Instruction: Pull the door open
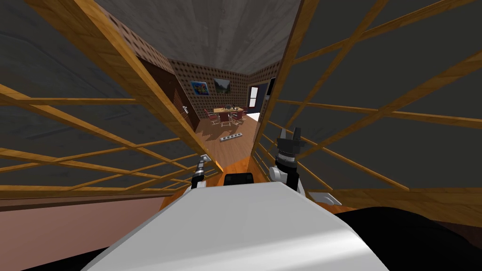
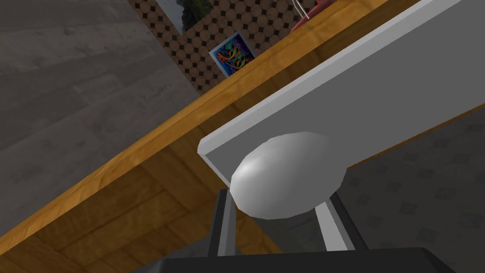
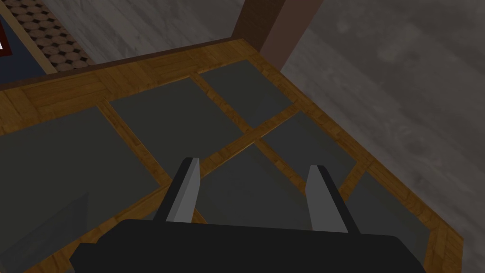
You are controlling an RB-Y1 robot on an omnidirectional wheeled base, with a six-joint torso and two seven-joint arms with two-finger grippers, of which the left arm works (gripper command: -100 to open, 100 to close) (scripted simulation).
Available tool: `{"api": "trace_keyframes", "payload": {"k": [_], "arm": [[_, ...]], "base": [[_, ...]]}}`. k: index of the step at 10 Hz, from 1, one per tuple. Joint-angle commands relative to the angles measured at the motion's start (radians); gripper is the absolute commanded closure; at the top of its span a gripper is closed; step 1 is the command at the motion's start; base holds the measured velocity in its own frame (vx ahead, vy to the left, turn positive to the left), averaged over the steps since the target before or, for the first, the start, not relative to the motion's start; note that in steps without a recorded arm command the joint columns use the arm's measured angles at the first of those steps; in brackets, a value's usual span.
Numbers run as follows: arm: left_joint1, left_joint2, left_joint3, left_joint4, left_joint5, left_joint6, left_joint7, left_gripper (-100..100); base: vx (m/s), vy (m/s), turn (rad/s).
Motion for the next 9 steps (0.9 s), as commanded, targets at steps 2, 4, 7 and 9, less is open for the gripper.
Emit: {"api": "trace_keyframes", "payload": {"k": [2, 4, 7, 9], "arm": [[-0.008, -0.008, -0.024, 0.006, 0.018, 0.002, 0.065, 100], [-0.011, -0.004, -0.034, 0.010, 0.033, 0.002, 0.106, 100], [-0.018, 0.004, -0.053, 0.018, 0.063, 0.002, 0.189, 100], [-0.021, 0.008, -0.063, 0.022, 0.078, 0.002, 0.230, 100]], "base": [[-0.044, 0.011, -0.031], [-0.034, 0.009, -0.032], [-0.027, 0.002, -0.023], [-0.041, 0.011, -0.030]]}}
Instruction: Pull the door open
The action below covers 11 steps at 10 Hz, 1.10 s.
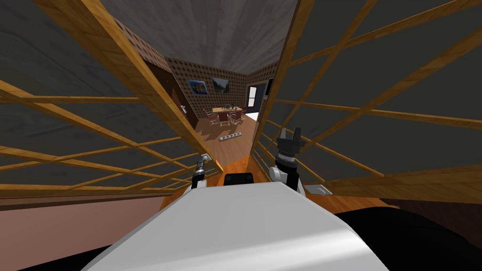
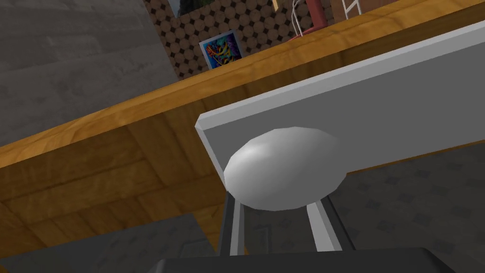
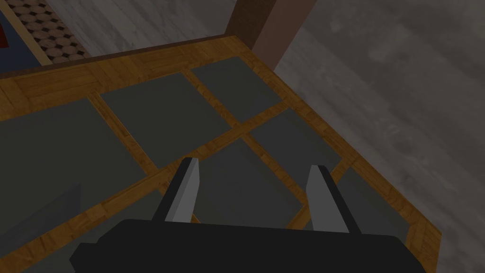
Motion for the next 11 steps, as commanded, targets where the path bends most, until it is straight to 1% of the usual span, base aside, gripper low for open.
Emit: {"api": "trace_keyframes", "payload": {"k": [1, 2, 3, 4, 5, 6, 7, 9, 10, 11], "arm": [[-0.002, -0.010, -0.026, -0.011, 0.012, 0.008, 0.050, 100], [-0.002, -0.010, -0.026, -0.011, 0.012, 0.008, 0.055, 100], [-0.005, -0.006, -0.036, -0.007, 0.027, 0.008, 0.096, 100], [-0.009, -0.002, -0.046, -0.003, 0.043, 0.008, 0.122, 100], [-0.009, -0.002, -0.046, -0.003, 0.043, 0.008, 0.138, 100], [-0.012, 0.002, -0.056, 0.001, 0.059, 0.008, 0.171, 100], [-0.012, 0.002, -0.056, 0.001, 0.059, 0.008, 0.180, 100], [-0.019, 0.010, -0.075, 0.009, 0.090, 0.008, 0.247, 100], [-0.019, 0.010, -0.075, 0.009, 0.090, 0.008, 0.263, 100], [-0.023, 0.014, -0.085, 0.013, 0.106, 0.008, 0.300, 100]], "base": [[-0.039, 0.010, -0.029], [-0.028, 0.002, -0.022], [-0.032, 0.004, -0.034], [-0.050, 0.005, -0.038], [-0.036, 0.006, -0.018], [-0.032, 0.010, -0.037], [-0.022, 0.008, -0.021], [-0.034, 0.006, -0.051], [-0.040, 0.003, -0.015], [-0.038, 0.007, -0.042]]}}
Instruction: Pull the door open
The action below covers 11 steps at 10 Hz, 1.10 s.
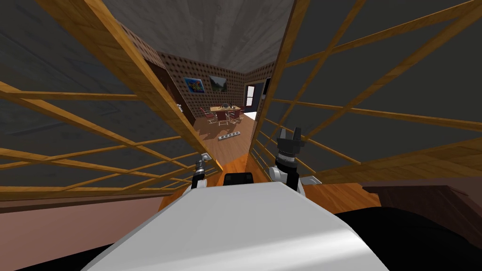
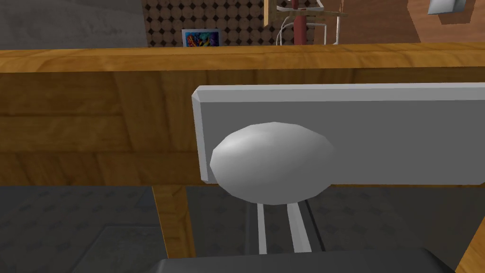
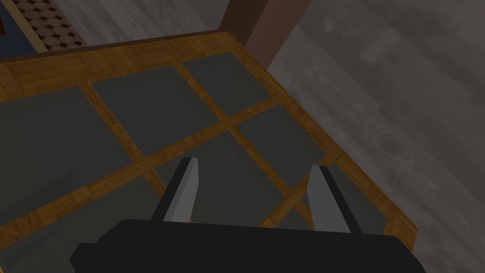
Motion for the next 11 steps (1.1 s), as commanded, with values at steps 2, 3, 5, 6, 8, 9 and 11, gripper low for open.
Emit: {"api": "trace_keyframes", "payload": {"k": [2, 3, 5, 6, 8, 9, 11], "arm": [[-0.011, -0.010, -0.028, -0.014, 0.017, 0.002, 0.066, 100], [-0.014, -0.006, -0.038, -0.010, 0.033, 0.002, 0.102, 100], [0.002, -0.002, -0.032, -0.009, 0.053, 0.011, 0.136, -100], [0.001, -0.004, -0.035, -0.010, 0.062, 0.011, 0.157, -100], [-0.003, -0.008, -0.045, -0.012, 0.086, 0.012, 0.217, -100], [-0.005, -0.010, -0.051, -0.013, 0.101, 0.013, 0.244, -100], [-0.008, -0.012, -0.057, -0.015, 0.116, 0.014, 0.289, -100]], "base": [[-0.047, 0.006, -0.035], [-0.030, 0.008, -0.030], [-0.032, 0.004, -0.007], [-0.059, 0.018, -0.010], [-0.063, 0.003, -0.047], [-0.081, -0.030, -0.097], [-0.050, -0.026, -0.016]]}}
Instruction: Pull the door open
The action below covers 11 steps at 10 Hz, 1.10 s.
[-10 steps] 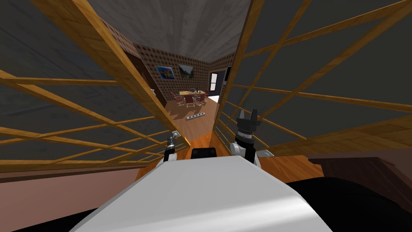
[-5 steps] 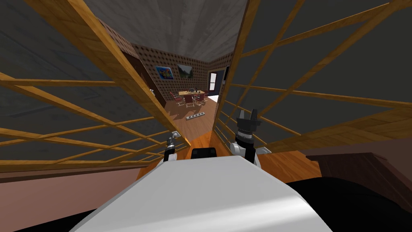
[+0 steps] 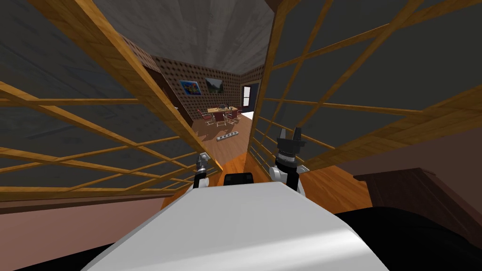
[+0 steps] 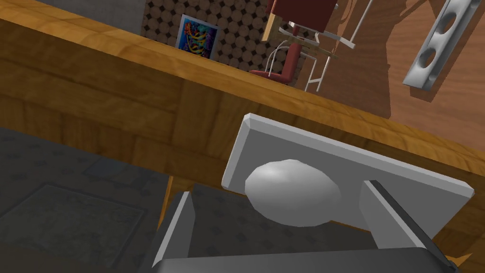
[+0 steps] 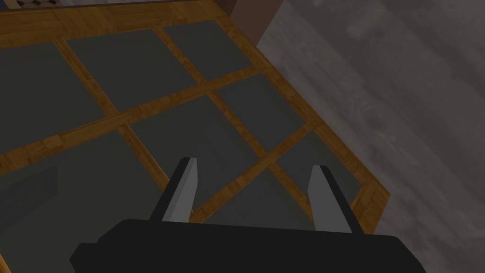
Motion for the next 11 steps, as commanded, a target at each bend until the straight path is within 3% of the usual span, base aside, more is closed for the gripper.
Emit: {"api": "trace_keyframes", "payload": {"k": [1, 2, 4, 7, 9, 10, 11], "arm": [[-0.004, -0.004, -0.010, -0.002, 0.025, 0.001, 0.050, -100], [-0.004, -0.004, -0.010, -0.002, 0.025, 0.001, 0.062, -100], [-0.009, -0.010, -0.025, -0.006, 0.062, 0.003, 0.126, -100], [-0.012, -0.013, -0.033, -0.008, 0.081, 0.004, 0.184, -100], [-0.019, -0.019, -0.049, -0.011, 0.122, 0.006, 0.250, -100], [-0.019, -0.019, -0.049, -0.011, 0.122, 0.006, 0.266, -100], [-0.022, -0.023, -0.057, -0.013, 0.143, 0.007, 0.302, -100]], "base": [[-0.064, -0.009, -0.060], [-0.047, 0.005, -0.016], [-0.060, 0.015, -0.045], [-0.054, 0.003, -0.023], [-0.068, 0.002, -0.050], [-0.061, 0.006, -0.019], [-0.059, 0.013, -0.032]]}}
